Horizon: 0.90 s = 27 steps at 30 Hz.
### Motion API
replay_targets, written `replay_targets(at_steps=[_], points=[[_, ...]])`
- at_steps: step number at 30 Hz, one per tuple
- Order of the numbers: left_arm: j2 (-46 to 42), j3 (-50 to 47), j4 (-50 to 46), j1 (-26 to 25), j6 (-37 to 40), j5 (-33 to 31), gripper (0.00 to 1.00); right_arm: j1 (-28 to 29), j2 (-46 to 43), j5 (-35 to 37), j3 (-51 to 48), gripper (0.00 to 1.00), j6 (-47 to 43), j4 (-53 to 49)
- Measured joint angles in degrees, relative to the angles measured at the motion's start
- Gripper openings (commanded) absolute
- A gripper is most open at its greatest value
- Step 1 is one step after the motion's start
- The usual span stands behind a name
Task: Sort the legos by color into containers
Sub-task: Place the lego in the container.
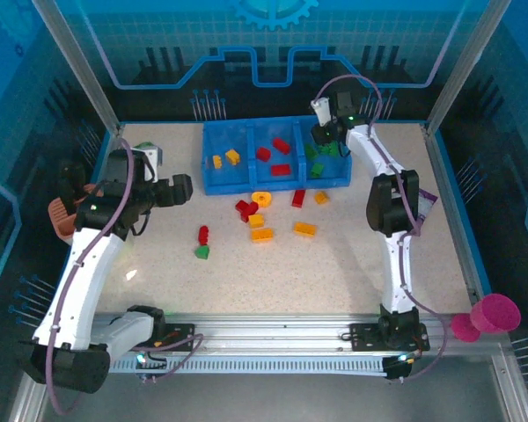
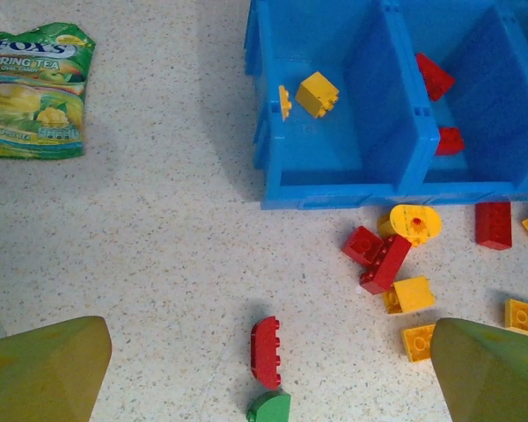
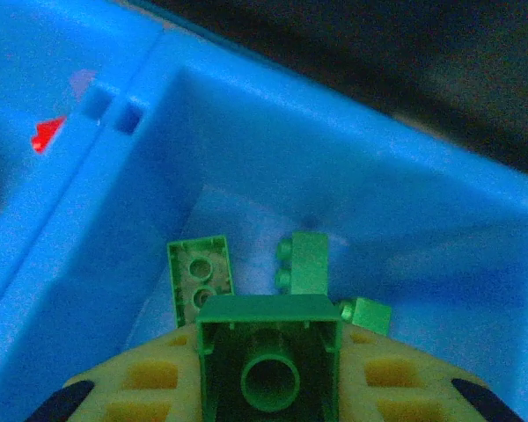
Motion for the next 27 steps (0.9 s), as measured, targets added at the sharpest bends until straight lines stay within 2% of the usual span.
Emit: replay_targets(at_steps=[2,5,8,14,21,25,27], points=[[0.44,-0.02,0.28,0.04,0.0,0.61,0.95,0.0,0.0,0.07,-0.28,0.28,-0.28,-0.63],[1.4,-0.02,0.96,0.04,0.0,1.46,0.95,0.0,-0.79,0.83,-3.28,0.41,-0.92,-0.61],[1.9,-0.02,1.38,0.04,-0.02,2.34,0.94,0.02,-2.93,1.62,-9.44,0.48,-1.75,-0.11],[1.95,-0.02,1.49,0.09,-0.04,3.61,0.94,0.33,-7.32,1.53,-15.89,0.52,-2.84,-0.09],[1.79,-0.02,1.66,0.09,-0.09,4.5,0.94,1.79,-16.22,1.79,-13.97,0.51,-4.26,-3.45],[0.98,-0.02,1.66,0.09,-0.28,4.9,0.95,5.27,-23.54,1.92,-14.4,0.52,-2.05,-5.73],[0.2,-0.02,1.66,0.09,-0.28,4.87,0.95,8.24,-27.91,1.49,-16.87,0.56,0.52,-5.57]])
